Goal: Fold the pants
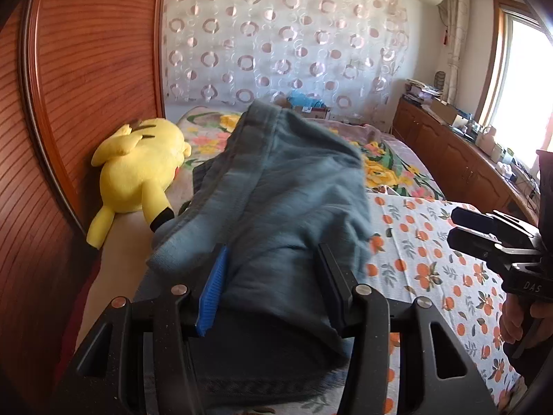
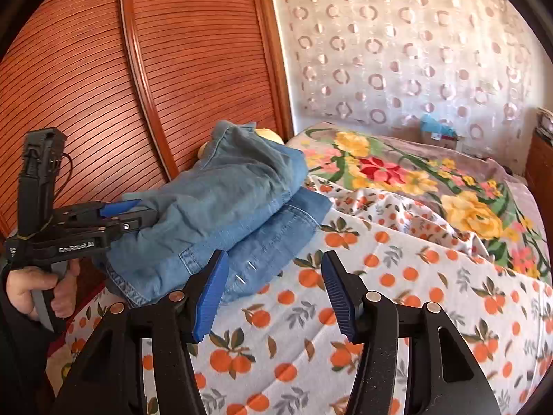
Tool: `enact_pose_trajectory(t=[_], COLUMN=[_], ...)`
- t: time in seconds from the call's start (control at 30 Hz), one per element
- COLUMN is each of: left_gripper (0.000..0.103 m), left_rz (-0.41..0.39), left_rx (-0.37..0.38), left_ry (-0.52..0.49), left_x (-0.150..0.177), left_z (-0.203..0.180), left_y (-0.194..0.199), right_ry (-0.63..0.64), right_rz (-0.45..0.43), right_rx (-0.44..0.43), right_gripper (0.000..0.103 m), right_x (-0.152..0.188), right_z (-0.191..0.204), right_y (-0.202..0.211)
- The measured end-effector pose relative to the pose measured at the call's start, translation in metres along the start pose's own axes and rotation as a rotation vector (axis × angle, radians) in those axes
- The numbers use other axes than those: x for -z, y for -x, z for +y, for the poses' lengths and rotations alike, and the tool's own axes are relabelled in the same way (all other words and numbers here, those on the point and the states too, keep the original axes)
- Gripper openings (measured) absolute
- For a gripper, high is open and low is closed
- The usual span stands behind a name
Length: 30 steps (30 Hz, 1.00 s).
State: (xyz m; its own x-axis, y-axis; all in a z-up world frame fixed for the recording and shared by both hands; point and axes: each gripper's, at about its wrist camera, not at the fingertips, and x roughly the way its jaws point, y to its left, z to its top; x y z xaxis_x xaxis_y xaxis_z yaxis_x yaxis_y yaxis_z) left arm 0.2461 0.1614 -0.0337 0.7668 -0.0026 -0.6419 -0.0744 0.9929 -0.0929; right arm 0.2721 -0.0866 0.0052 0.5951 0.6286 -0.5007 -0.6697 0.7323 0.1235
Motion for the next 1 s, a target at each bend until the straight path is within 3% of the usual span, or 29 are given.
enact_pose_trajectory(t=[0.07, 0.2, 0.33, 0.53, 0.73, 1.0], left_gripper=[0.056, 0.077, 0.082, 0.088, 0.088, 0.088], left_rz=[-0.016, -0.054, -0.086, -0.113, -0.134, -0.174], left_rx=[-0.004, 0.032, 0.048, 0.069, 0.132, 0.142], left_ry=[-0.02, -0.044, -0.095, -0.158, -0.181, -0.217], left_x=[0.002, 0.004, 0.007, 0.012, 0.02, 0.037], left_z=[-0.01, -0.029, -0.055, -0.097, -0.128, -0.17], left_y=[0.008, 0.023, 0.037, 0.049, 0.063, 0.102], right_ry=[-0.009, -0.03, -0.048, -0.081, -0.124, -0.153], right_rz=[-0.009, -0.029, -0.047, -0.072, -0.115, -0.178], right_rx=[0.02, 0.057, 0.099, 0.198, 0.29, 0.37], right_gripper=[0.059, 0.06, 0.062, 0.066, 0.068, 0.068], right_x=[0.004, 0.015, 0.025, 0.045, 0.067, 0.095], right_z=[0.0, 0.0, 0.0, -0.002, -0.001, 0.02], right_y=[0.01, 0.033, 0.056, 0.1, 0.153, 0.211])
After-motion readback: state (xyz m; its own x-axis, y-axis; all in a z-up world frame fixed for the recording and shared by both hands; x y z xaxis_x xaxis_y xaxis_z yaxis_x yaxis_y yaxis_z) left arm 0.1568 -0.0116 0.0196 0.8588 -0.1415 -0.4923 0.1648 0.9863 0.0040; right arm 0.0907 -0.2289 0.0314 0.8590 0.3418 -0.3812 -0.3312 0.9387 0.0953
